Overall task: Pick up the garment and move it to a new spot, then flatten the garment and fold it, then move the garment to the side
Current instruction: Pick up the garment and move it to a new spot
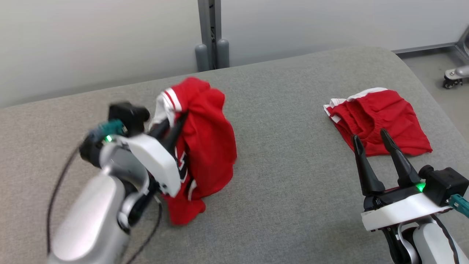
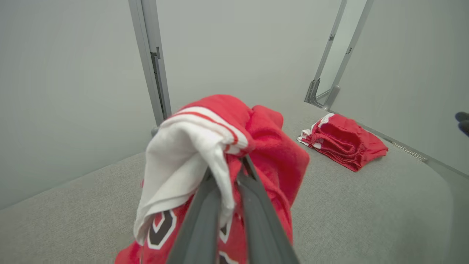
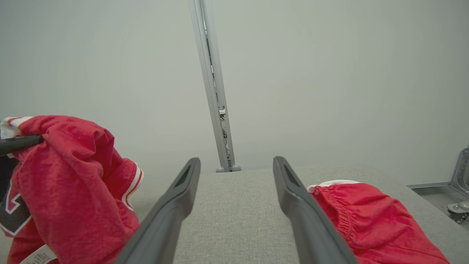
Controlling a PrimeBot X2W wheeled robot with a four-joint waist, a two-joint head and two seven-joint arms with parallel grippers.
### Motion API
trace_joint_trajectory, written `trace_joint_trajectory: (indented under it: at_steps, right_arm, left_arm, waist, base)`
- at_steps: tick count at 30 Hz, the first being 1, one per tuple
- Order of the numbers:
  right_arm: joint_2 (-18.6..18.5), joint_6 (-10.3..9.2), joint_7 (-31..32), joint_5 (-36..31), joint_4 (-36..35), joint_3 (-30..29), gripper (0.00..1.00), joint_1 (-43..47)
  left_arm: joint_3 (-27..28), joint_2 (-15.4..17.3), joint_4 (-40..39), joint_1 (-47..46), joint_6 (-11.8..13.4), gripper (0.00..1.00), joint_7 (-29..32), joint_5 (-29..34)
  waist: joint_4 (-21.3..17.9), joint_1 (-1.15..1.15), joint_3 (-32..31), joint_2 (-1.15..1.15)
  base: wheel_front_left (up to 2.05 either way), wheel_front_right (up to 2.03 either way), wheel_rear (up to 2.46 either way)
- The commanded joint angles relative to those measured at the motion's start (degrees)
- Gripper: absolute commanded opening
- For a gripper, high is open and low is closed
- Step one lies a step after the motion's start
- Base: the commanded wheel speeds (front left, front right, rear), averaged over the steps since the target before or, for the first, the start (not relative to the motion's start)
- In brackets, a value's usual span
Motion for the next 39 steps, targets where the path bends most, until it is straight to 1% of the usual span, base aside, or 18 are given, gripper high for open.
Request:
trace_joint_trajectory:
  at_steps: [1,3,4,7,8,9,10,13,17,20,24,28,32,34,35,36,37,39]
  right_arm:
    - [-0.21,0.01,-0.24,0.41,-0.09,-0.11,1.0,-0.48]
    - [-0.25,0.01,-0.24,0.54,0.01,-0.11,1.0,-0.61]
    - [-0.36,0.01,-0.24,0.59,0.11,-0.07,1.0,-0.66]
    - [-0.53,0.01,-0.24,0.5,0.44,0.08,1.0,-0.69]
    - [-0.55,0.01,-0.24,0.41,0.58,0.13,1.0,-0.67]
    - [-0.61,0.01,-0.24,0.36,0.75,0.12,1.0,-0.64]
    - [-0.68,0.01,-0.24,0.35,0.91,0.21,1.0,-0.59]
    - [-0.88,0.01,-0.24,0.28,1.27,0.43,1.0,-0.57]
    - [-1.11,0.01,-0.24,0.13,1.34,0.04,1.0,-0.11]
    - [-1.43,0.01,-0.24,-0.04,1.29,-0.35,1.0,0.34]
    - [-2.43,0.01,-0.24,-0.39,0.97,-0.79,1.0,0.03]
    - [-2.9,0.01,-0.24,-0.63,0.3,-1.44,1.0,0.2]
    - [-2.34,0.01,-0.24,-0.83,-0.19,-1.35,1.0,1.31]
    - [-1.75,0.01,-0.24,-0.33,-0.15,-1.23,1.0,1.73]
    - [-1.75,0.01,-0.24,-0.33,-0.15,-1.23,1.0,1.73]
    - [-1.28,0.01,-0.24,-0.14,-0.09,-1.14,1.0,2.36]
    - [-1.28,0.01,-0.24,-0.14,-0.09,-1.14,1.0,2.36]
    - [-0.9,0.01,-0.24,-0.02,-0.17,-1.11,1.0,2.88]
  left_arm:
    - [-0.36,-0.33,0.51,1.58,0.0,0.0,-2.1,0.81]
    - [-1.47,-1.48,2.55,4.22,-0.07,0.0,-5.14,1.4]
    - [-2.72,-2.23,5.73,5.86,-0.42,0.0,-7.82,2.26]
    - [-4.63,-3.95,11.25,6.77,-1.13,0.0,-11.83,3.26]
    - [-5.18,-4.63,12.99,6.71,-1.49,0.11,-13.08,3.57]
    - [-5.78,-5.26,14.83,6.62,-1.68,0.55,-13.98,3.68]
    - [-6.51,-5.82,16.5,6.44,-2.02,1.0,-14.77,3.93]
    - [-8.0,-7.29,20.19,5.21,-2.83,1.0,-17.28,4.15]
    - [-8.58,-7.38,21.78,3.33,-3.29,1.0,-20.33,4.63]
    - [-7.93,-6.49,20.21,2.39,-3.37,1.0,-22.0,4.71]
    - [-5.75,-4.46,15.59,3.24,-1.86,1.0,-23.08,3.8]
    - [-2.71,-1.89,9.23,5.34,1.37,1.0,-24.25,3.44]
    - [1.97,-0.03,3.11,9.73,6.22,1.0,-27.52,2.61]
    - [4.08,-0.1,1.04,12.93,8.71,1.0,-29.16,2.36]
    - [4.08,-0.1,1.04,12.93,8.71,1.0,-29.16,2.36]
    - [5.62,-0.27,-0.1,15.92,10.63,1.0,-30.22,2.52]
    - [5.62,-0.27,-0.1,15.92,10.63,1.0,-30.22,2.52]
    - [6.78,-0.81,-0.91,18.58,12.04,1.0,-30.95,2.9]
  waist:
    - [-0.68,0.0,0.61,0.0]
    - [-0.96,0.0,0.9,0.0]
    - [-1.1,0.0,1.18,0.0]
    - [-0.88,0.0,1.28,0.0]
    - [-0.64,0.0,1.21,0.0]
    - [-0.36,0.0,1.13,0.0]
    - [-0.03,0.0,1.03,0.0]
    - [0.95,0.0,0.83,0.0]
    - [2.39,0.0,0.38,0.0]
    - [3.31,0.0,-0.09,0.0]
    - [4.18,0.0,-0.74,0.0]
    - [4.75,0.0,-1.17,0.0]
    - [4.93,0.0,-1.18,0.0]
    - [5.04,0.0,-1.06,0.0]
    - [5.04,0.0,-1.06,0.0]
    - [5.17,0.0,-0.91,0.0]
    - [5.17,0.0,-0.91,0.0]
    - [5.38,0.0,-0.67,0.0]
  base:
    - [0.0,0.0,0.0]
    - [0.0,0.0,0.0]
    - [0.0,0.0,0.0]
    - [0.0,0.0,0.0]
    - [0.0,0.0,0.0]
    - [0.0,0.0,0.0]
    - [0.0,0.0,0.0]
    - [0.0,0.0,0.0]
    - [0.0,0.0,0.0]
    - [0.0,0.0,0.0]
    - [0.0,0.0,0.0]
    - [0.0,0.0,0.0]
    - [0.0,0.0,0.0]
    - [0.0,0.0,0.0]
    - [0.0,0.0,0.0]
    - [0.0,0.0,0.0]
    - [0.0,0.0,0.0]
    - [0.0,0.0,0.0]
